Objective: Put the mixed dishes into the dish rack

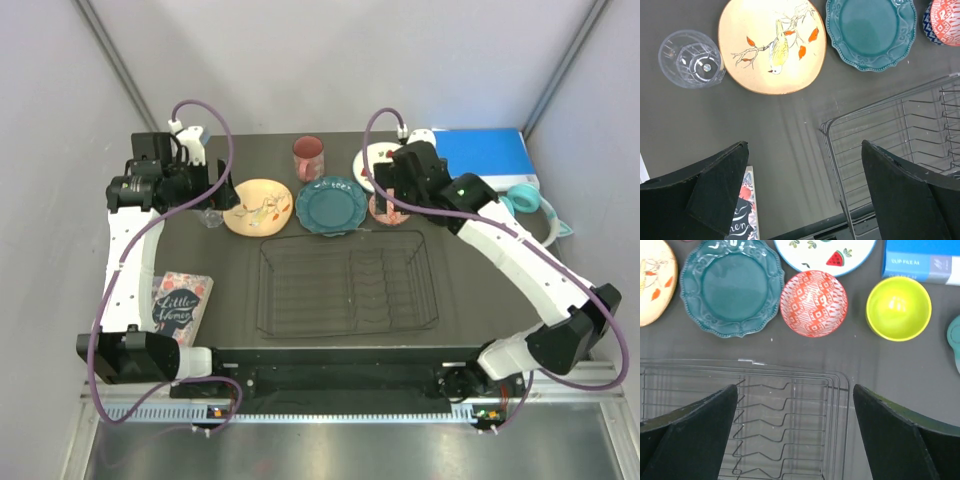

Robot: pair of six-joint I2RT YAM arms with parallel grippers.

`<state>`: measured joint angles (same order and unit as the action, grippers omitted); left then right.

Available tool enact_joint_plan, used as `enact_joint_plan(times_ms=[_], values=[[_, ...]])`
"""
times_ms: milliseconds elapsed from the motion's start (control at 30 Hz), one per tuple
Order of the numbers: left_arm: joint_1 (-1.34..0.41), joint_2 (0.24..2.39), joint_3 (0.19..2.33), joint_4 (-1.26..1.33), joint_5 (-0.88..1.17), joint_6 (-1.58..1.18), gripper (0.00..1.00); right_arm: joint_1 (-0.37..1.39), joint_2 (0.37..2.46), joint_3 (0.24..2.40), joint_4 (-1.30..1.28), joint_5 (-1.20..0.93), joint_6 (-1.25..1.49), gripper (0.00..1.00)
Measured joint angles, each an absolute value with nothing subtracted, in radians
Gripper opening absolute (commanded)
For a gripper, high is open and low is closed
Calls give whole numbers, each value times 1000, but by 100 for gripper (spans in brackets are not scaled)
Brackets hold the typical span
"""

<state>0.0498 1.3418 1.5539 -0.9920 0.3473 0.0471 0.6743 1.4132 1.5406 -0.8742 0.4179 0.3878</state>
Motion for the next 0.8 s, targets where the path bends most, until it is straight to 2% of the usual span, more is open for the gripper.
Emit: enact_joint_plan(times_ms=[233,400,800], values=[[50,1342,1553,-981,352,43,99,490,1524,1594,-867,344,408,84],[50,1335,1539,-971,355,40,99,327,1584,1574,-817,208,462,80],[50,1298,1500,-950,355,41,99,332,1755,1571,-706,102,543,75]])
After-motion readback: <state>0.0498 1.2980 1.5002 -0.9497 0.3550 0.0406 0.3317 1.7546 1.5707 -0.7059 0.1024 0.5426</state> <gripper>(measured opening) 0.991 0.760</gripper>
